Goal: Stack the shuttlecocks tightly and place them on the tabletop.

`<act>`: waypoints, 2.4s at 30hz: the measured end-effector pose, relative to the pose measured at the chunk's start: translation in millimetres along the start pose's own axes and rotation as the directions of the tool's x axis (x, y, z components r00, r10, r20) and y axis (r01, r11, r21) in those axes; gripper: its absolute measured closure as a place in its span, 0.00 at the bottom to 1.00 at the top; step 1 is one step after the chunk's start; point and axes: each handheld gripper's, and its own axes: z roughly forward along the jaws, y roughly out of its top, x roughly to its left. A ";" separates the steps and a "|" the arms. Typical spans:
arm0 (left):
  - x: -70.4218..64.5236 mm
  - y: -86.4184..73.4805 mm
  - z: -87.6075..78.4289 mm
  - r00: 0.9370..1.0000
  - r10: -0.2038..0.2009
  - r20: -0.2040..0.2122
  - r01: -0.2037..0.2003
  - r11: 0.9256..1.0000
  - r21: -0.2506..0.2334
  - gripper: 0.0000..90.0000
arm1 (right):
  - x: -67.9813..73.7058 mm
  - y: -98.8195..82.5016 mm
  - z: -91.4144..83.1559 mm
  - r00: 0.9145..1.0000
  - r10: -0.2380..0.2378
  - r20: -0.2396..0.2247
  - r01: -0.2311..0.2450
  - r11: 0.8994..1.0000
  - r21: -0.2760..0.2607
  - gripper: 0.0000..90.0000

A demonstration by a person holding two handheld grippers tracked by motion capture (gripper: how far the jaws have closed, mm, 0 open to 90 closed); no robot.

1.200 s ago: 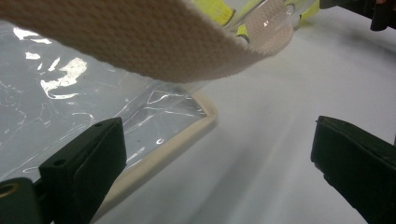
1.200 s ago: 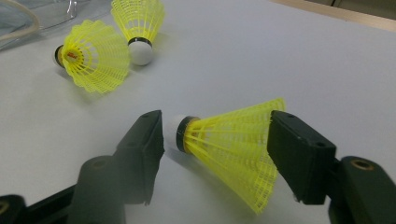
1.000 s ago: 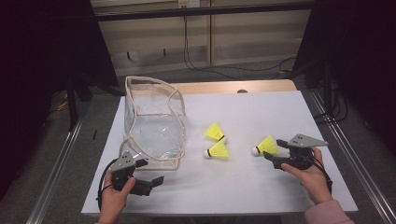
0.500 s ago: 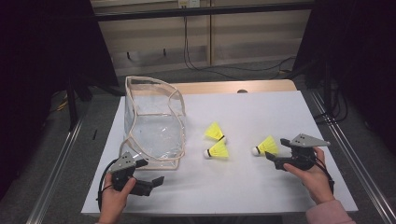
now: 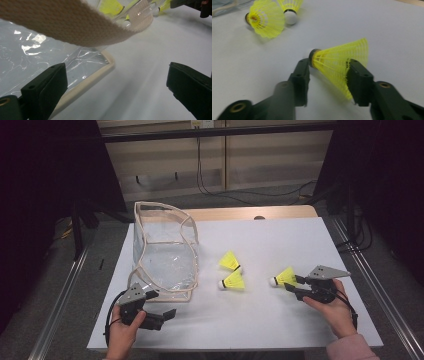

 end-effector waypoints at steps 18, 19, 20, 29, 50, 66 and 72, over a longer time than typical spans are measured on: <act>-0.7 0.4 -1.1 1.000 -0.004 -0.008 0.004 1.000 -0.011 0.04 | 7.1 2.5 2.6 0.993 -0.047 -0.107 0.047 0.999 -0.003 0.99; -0.8 0.5 -0.8 1.000 -0.005 -0.009 0.005 1.000 -0.012 0.04 | 7.0 2.7 2.6 0.993 -0.049 -0.111 0.048 0.999 -0.005 0.99; -0.8 0.6 0.0 1.000 -0.005 -0.005 0.005 1.000 -0.011 0.04 | 6.8 2.9 2.3 0.992 -0.046 -0.115 0.046 0.999 -0.007 0.99; -1.6 0.0 -1.2 1.000 -0.002 -0.005 0.002 1.000 -0.015 0.04 | 5.4 8.2 -1.3 0.991 -0.026 -0.130 0.019 0.998 -0.062 1.00; -2.0 -0.7 -1.5 1.000 -0.002 -0.002 0.002 1.000 -0.013 0.04 | 10.0 15.2 3.2 0.984 -0.014 -0.176 -0.007 0.993 -0.118 1.00; -2.5 1.7 2.1 1.000 0.003 0.020 -0.003 1.000 -0.013 0.04 | 13.6 17.6 7.0 0.981 -0.014 -0.194 -0.010 0.992 -0.125 1.00; -1.7 1.7 1.5 1.000 -0.001 0.017 0.001 1.000 -0.014 0.04 | 14.7 18.6 6.9 0.980 -0.021 -0.197 -0.005 0.991 -0.131 1.00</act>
